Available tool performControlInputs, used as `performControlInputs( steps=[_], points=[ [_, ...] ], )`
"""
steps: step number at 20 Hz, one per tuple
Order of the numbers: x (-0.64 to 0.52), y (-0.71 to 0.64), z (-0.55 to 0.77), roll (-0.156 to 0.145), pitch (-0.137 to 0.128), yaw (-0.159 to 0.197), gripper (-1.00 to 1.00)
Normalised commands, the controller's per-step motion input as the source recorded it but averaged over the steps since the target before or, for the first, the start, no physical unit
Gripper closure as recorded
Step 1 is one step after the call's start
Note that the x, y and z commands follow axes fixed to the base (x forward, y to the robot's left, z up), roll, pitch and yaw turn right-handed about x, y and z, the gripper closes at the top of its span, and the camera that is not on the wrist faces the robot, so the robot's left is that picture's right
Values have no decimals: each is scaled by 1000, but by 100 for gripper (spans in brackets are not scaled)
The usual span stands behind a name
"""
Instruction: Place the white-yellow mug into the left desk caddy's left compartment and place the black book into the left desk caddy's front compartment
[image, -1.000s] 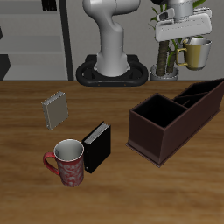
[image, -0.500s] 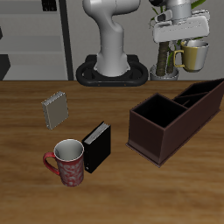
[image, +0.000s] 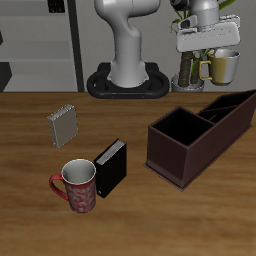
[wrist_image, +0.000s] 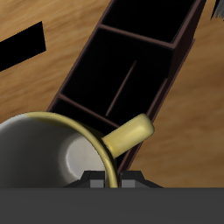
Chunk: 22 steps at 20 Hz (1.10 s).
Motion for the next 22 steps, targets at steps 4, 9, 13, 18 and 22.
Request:
performControlInputs(
  steps=[4,9,13,18,22],
  points=[
    [15,130,-73,16,17,15,100],
    [-12,71,-29,7,4,-2,100],
    [-71,105,25,22,1,-24,100],
    [-13,-72,135,-89,-22,61,100],
    [42,176,-76,-110,91,89,100]
  ],
)
